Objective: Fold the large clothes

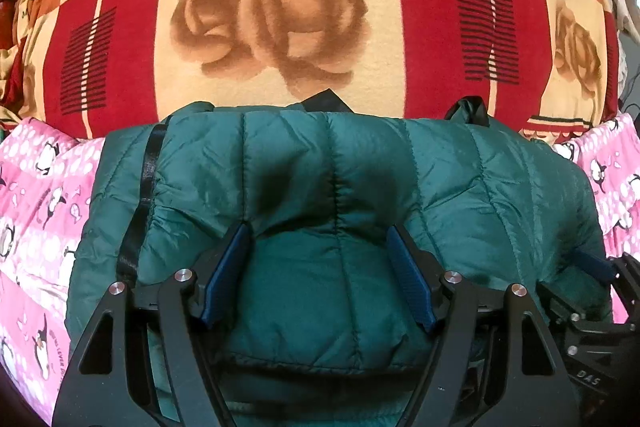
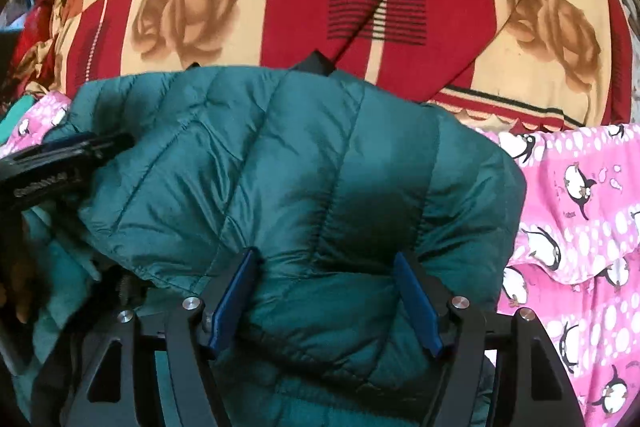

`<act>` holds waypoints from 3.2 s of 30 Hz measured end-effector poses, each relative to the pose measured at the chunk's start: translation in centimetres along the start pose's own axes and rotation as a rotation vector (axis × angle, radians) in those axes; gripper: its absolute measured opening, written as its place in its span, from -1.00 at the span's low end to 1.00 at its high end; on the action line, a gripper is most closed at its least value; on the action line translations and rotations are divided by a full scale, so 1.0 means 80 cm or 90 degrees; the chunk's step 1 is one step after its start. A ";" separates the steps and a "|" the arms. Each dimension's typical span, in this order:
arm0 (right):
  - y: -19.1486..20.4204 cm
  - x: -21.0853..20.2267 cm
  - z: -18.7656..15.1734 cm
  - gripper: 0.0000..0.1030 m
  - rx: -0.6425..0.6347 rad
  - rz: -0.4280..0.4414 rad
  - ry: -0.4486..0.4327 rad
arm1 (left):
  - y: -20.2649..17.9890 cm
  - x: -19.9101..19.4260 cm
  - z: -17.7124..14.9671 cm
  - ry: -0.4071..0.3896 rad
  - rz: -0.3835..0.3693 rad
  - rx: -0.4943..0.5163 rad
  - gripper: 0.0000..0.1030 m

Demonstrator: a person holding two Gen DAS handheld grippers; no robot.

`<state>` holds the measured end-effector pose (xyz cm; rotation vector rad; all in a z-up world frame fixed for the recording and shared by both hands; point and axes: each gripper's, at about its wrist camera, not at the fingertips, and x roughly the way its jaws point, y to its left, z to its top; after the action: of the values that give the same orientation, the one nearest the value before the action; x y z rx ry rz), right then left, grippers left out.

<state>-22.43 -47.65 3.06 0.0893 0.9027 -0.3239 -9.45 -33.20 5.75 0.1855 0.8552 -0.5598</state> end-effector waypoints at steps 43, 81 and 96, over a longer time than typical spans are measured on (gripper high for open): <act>-0.070 -0.014 -0.020 0.63 0.131 -0.012 0.003 | 0.035 -0.056 -0.018 -0.034 0.034 0.002 0.42; -0.042 -0.213 -0.195 0.63 0.108 0.054 0.045 | 0.185 -0.223 -0.226 0.114 -0.024 -0.095 0.42; -0.050 -0.231 -0.273 0.63 0.131 0.105 0.129 | 0.193 -0.246 -0.264 0.144 -0.030 -0.107 0.43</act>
<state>-50.81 -42.40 4.29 0.3895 1.0532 -0.2555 -25.43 -4.59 5.91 0.0765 1.1243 -0.5150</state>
